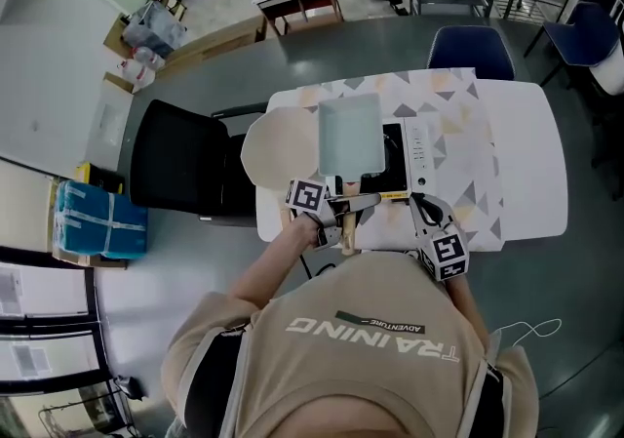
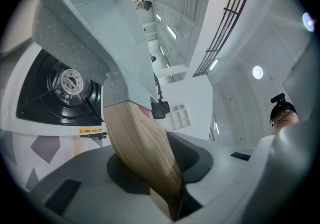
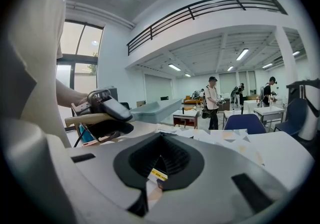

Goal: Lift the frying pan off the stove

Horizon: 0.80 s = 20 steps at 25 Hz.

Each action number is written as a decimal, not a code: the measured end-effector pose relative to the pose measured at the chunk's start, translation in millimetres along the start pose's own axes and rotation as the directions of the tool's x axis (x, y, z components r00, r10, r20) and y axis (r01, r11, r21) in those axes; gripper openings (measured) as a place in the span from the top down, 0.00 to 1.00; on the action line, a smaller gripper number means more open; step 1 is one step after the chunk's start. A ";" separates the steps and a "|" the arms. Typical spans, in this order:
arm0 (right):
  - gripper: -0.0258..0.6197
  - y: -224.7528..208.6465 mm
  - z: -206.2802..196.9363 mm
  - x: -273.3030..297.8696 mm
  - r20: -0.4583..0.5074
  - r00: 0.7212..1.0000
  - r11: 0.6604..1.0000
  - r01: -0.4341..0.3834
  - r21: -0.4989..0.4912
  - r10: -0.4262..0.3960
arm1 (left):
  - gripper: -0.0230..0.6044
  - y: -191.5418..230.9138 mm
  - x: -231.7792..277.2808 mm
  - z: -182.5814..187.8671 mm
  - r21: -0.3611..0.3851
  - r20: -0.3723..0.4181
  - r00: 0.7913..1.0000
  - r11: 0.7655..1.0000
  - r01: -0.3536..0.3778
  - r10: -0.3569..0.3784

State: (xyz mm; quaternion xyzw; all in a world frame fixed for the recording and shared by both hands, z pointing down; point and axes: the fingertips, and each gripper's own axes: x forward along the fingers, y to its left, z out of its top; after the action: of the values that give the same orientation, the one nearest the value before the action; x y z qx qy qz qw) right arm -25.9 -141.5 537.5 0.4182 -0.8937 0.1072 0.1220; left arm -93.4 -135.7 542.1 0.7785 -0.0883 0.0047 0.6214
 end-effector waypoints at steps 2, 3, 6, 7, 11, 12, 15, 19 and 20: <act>0.96 1.7 -0.9 0.4 0.002 1.000 1.000 -0.008 0.008 0.008 | 0.79 -0.6 0.3 -1.4 0.008 -0.004 1.000 1.000 0.017 -0.017; 0.96 2.5 -1.8 0.0 0.002 1.000 1.000 -0.009 0.015 0.009 | 0.79 -1.8 1.1 -3.2 0.015 -0.008 1.000 1.000 0.027 -0.026; 0.96 3.5 -5.3 -1.4 -0.006 1.000 1.000 -0.007 0.025 0.007 | 0.79 1.3 2.3 -11.7 0.021 -0.027 0.999 1.000 0.020 -0.020; 0.96 3.2 -5.4 -1.3 -0.006 1.000 1.000 -0.006 0.022 0.006 | 0.79 3.1 2.1 -13.7 0.017 -0.033 0.999 1.000 0.016 -0.016; 0.96 3.3 -0.7 0.6 0.006 1.000 1.000 -0.005 0.011 0.005 | 0.79 2.0 2.8 -14.3 0.016 -0.041 0.999 0.999 0.036 -0.035; 0.96 3.7 0.1 1.5 0.009 1.000 1.000 -0.006 0.009 0.006 | 0.79 0.2 3.3 -13.4 0.019 -0.038 0.998 0.999 0.045 -0.045; 0.96 5.0 -3.5 4.5 0.000 1.000 1.000 -0.010 0.006 0.010 | 0.79 1.1 2.1 -13.2 0.012 -0.035 0.998 0.999 0.047 -0.047; 0.96 6.7 -6.3 4.1 -0.008 1.000 1.000 -0.018 0.006 0.018 | 0.79 -3.9 4.5 -14.9 0.026 -0.040 0.997 0.997 0.070 -0.068; 0.96 6.6 -5.7 4.5 -0.005 1.000 1.000 -0.019 0.004 0.019 | 0.79 -4.7 4.8 -15.1 0.024 -0.039 0.997 0.997 0.073 -0.072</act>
State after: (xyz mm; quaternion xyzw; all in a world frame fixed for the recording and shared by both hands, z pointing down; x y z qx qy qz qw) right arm -33.1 -139.0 543.6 0.4097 -0.8971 0.1113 0.1225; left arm -86.4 -120.7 541.5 0.7889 -0.0479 -0.0020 0.6127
